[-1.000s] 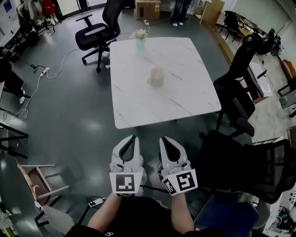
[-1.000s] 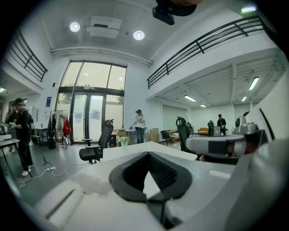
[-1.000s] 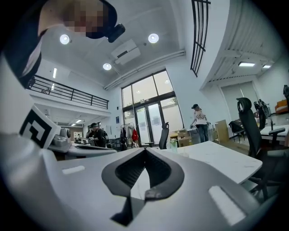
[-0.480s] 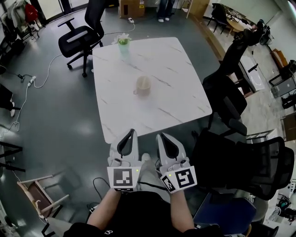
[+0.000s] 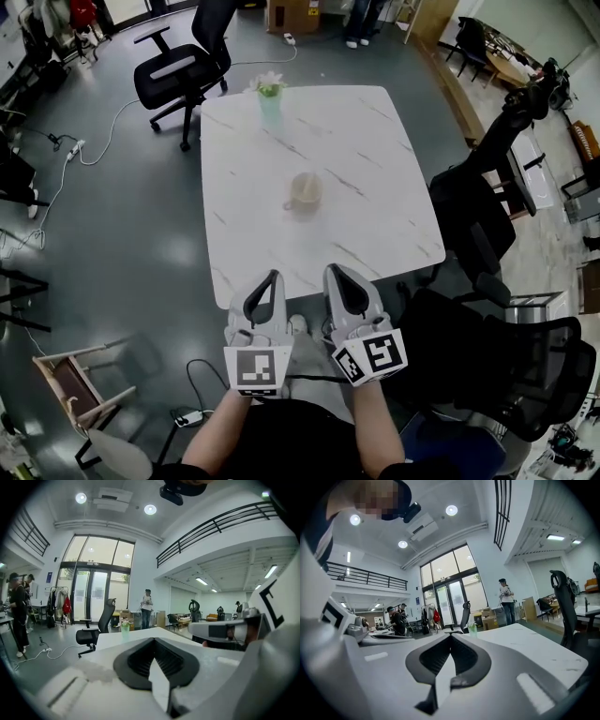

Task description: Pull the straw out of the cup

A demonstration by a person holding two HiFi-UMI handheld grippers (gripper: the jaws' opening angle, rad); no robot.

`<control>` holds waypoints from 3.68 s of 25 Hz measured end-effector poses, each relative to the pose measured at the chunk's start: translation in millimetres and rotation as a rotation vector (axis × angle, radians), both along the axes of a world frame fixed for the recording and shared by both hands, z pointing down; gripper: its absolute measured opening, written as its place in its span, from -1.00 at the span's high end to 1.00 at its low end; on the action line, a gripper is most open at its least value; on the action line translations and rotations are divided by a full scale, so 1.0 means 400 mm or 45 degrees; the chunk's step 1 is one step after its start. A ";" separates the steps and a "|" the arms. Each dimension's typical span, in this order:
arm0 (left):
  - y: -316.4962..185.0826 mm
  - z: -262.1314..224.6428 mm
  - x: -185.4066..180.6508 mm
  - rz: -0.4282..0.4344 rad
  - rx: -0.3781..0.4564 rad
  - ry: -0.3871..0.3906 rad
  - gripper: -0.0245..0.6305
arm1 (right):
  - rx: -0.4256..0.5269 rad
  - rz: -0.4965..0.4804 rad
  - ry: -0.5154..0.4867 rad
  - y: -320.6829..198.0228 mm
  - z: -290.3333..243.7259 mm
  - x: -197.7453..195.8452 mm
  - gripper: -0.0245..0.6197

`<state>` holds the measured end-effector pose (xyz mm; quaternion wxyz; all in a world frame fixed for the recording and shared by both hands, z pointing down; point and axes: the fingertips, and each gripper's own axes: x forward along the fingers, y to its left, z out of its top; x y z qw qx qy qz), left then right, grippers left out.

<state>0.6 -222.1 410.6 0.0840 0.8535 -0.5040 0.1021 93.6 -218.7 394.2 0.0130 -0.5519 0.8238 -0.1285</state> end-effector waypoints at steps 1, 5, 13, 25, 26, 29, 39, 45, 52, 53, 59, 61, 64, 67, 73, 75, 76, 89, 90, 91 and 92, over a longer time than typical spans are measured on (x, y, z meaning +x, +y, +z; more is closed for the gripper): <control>-0.007 0.011 -0.001 -0.017 -0.021 0.010 0.92 | -0.009 -0.003 0.001 -0.016 0.010 0.005 0.91; -0.046 0.053 -0.001 -0.013 -0.038 -0.034 0.92 | -0.040 -0.020 0.000 -0.087 0.048 0.015 0.91; -0.125 0.103 0.043 -0.013 -0.072 -0.024 0.92 | -0.134 -0.023 -0.010 -0.208 0.152 0.050 0.91; -0.204 0.194 0.027 -0.092 -0.159 -0.030 0.92 | -0.191 -0.052 0.023 -0.371 0.245 0.076 0.80; -0.211 0.200 0.026 -0.099 -0.165 -0.029 0.92 | -0.195 -0.055 0.027 -0.386 0.251 0.077 0.78; -0.229 0.214 0.023 -0.110 -0.182 -0.034 0.92 | -0.218 -0.067 0.042 -0.430 0.273 0.074 0.67; -0.267 0.251 0.042 -0.118 -0.224 -0.034 0.92 | -0.281 -0.110 0.078 -0.533 0.346 0.075 0.52; -0.291 0.270 0.020 -0.187 -0.262 -0.015 0.92 | -0.303 -0.133 0.112 -0.579 0.388 0.073 0.50; -0.309 0.274 0.014 -0.195 -0.258 -0.031 0.92 | -0.309 -0.178 0.135 -0.619 0.417 0.062 0.51; -0.308 0.275 0.011 -0.196 -0.259 -0.039 0.92 | -0.310 -0.182 0.137 -0.622 0.419 0.059 0.51; -0.303 0.269 -0.006 -0.239 -0.278 -0.012 0.92 | -0.294 -0.174 0.147 -0.632 0.418 0.053 0.61; -0.301 0.265 -0.013 -0.227 -0.267 -0.034 0.92 | -0.287 -0.166 0.143 -0.631 0.413 0.055 0.67; -0.300 0.253 -0.018 -0.216 -0.248 -0.046 0.92 | -0.267 -0.155 0.144 -0.627 0.394 0.060 0.74; -0.295 0.238 -0.018 -0.215 -0.239 -0.030 0.92 | -0.247 -0.145 0.136 -0.620 0.371 0.063 0.80; -0.273 0.200 -0.021 -0.184 -0.200 -0.039 0.92 | -0.175 -0.133 0.107 -0.587 0.302 0.061 0.80; -0.263 0.184 -0.024 -0.178 -0.187 -0.032 0.92 | -0.137 -0.121 0.094 -0.573 0.269 0.060 0.80; -0.256 0.176 -0.026 -0.175 -0.181 -0.028 0.93 | -0.120 -0.115 0.088 -0.564 0.252 0.059 0.80; -0.153 0.074 -0.076 -0.164 -0.089 0.019 0.92 | 0.070 -0.055 0.059 -0.398 0.037 0.026 0.80; -0.145 0.067 -0.081 -0.166 -0.084 0.022 0.92 | 0.080 -0.053 0.057 -0.382 0.022 0.022 0.80; -0.135 0.059 -0.087 -0.169 -0.082 0.028 0.92 | 0.089 -0.052 0.056 -0.364 0.008 0.018 0.80; -0.125 0.052 -0.091 -0.177 -0.083 0.042 0.92 | 0.098 -0.051 0.056 -0.346 -0.005 0.014 0.80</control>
